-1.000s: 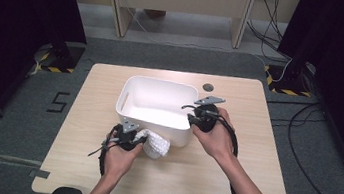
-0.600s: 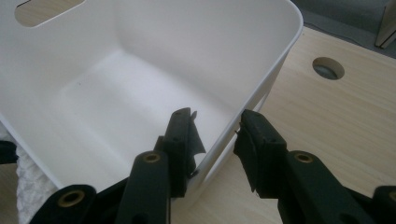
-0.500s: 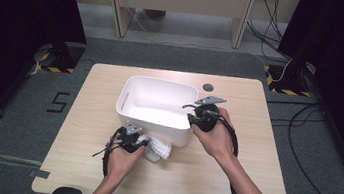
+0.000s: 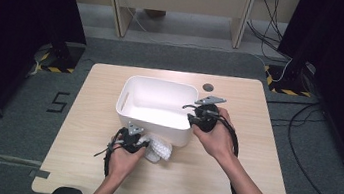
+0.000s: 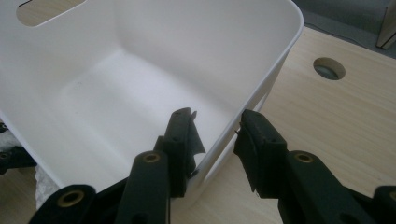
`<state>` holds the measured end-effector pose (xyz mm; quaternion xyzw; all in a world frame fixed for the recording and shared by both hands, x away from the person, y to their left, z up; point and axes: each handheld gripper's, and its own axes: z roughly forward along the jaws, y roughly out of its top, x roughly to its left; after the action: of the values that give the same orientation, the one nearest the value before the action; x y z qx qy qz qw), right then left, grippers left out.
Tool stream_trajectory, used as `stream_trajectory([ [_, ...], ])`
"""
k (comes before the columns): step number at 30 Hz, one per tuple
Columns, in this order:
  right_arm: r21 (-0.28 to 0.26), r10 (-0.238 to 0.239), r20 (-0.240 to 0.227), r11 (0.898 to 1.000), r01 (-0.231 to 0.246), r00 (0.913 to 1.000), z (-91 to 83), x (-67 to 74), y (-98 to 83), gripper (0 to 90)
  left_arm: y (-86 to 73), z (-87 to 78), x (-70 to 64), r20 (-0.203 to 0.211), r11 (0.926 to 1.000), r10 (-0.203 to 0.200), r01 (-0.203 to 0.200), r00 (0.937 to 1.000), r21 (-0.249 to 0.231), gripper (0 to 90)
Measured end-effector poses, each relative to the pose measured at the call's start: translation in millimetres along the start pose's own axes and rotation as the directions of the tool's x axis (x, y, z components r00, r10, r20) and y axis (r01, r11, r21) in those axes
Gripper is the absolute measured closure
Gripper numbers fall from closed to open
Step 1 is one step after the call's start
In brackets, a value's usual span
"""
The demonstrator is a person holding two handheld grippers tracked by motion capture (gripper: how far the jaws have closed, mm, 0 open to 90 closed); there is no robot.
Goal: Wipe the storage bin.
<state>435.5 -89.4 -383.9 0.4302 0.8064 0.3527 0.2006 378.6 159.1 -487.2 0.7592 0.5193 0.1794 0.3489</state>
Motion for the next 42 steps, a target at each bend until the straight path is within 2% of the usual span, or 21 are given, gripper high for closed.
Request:
stream_trajectory([
  [17, -0.002, -0.002, 0.002, 1.0, 0.002, 1.0, 0.4, -0.3, 0.3, 65.4, 2.6, 4.2, -7.0, 0.007, 0.9999, 0.01, -0.01, 0.9999, 0.008, 75.9],
  [21, -0.003, 0.005, 0.0, 1.0, -0.005, 1.0, 0.6, -0.9, 0.2, 65.3, 4.3, 2.6, -7.0, 0.017, 1.0, -0.001, 0.001, 0.9998, -0.008, 76.0],
  [27, -0.003, 0.005, -0.002, 1.0, -0.005, 1.0, 0.6, -1.5, 0.3, 65.2, 10.9, -5.8, -11.9, 0.029, 0.9994, 0.013, -0.012, 0.9995, -0.031, 76.0],
  [36, -0.002, 0.002, 0.0, 1.0, -0.002, 1.0, 0.4, -1.0, 0.2, 65.2, 21.2, -22.8, -15.4, 0.025, 0.9969, 0.014, -0.012, 0.9996, -0.078, 75.9],
  [42, -0.002, 0.002, -0.002, 1.0, -0.002, 1.0, 0.7, -1.7, 0.5, 65.2, 28.7, -31.7, -16.8, 0.027, 0.9956, 0.019, -0.016, 0.9995, -0.092, 75.8],
])
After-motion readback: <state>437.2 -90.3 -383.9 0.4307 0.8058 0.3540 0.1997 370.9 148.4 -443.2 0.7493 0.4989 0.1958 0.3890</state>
